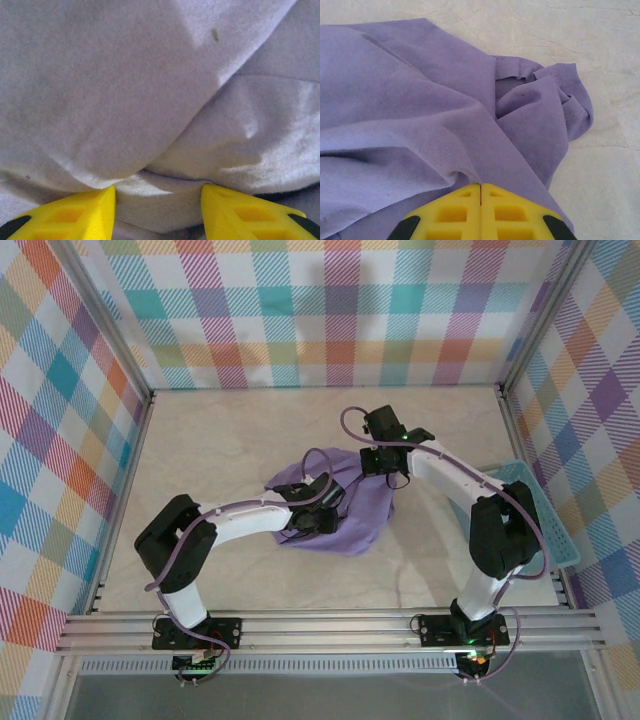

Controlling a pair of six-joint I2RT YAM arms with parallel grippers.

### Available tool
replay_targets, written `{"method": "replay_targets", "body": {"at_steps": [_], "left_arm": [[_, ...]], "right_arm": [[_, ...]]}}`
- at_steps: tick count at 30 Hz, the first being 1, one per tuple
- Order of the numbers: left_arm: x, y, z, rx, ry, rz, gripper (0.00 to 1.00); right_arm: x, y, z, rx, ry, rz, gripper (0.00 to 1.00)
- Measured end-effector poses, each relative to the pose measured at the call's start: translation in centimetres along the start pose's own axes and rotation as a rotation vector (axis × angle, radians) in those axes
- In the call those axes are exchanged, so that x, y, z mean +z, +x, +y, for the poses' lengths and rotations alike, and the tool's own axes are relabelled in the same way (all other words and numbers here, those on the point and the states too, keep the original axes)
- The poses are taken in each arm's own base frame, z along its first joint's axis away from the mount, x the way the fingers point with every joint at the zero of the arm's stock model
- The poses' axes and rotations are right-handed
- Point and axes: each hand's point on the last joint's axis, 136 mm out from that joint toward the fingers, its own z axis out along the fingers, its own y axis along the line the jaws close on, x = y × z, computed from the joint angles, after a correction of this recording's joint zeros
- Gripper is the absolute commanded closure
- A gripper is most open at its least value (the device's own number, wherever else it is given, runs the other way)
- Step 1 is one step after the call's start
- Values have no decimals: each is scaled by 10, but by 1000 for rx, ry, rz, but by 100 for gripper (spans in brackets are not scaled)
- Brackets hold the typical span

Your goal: Fold the inside-out t-shirt

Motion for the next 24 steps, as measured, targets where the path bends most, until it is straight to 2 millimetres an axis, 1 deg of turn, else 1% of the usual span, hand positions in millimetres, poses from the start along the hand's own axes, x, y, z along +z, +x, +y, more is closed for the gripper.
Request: {"method": "replay_targets", "body": {"at_steps": [6,9,13,22,23,24], "left_arm": [[3,-2,3,-10,-21,-12,90],[2,-3,2,-8,-13,-35,100],[-13,0,8,1,-1,-93,100],[-65,3,24,-16,100,-303,100],[-71,3,26,-15,120,-326,100],[-76,4,27,-16,138,-345,100]], "right_arm": [[1,6,-2,3,2,2,100],[1,6,-4,4,10,2,100],[1,5,-9,20,21,0,100],[4,8,-23,76,55,10,100],[4,9,-24,82,59,11,95],[4,9,-25,84,62,13,84]]}}
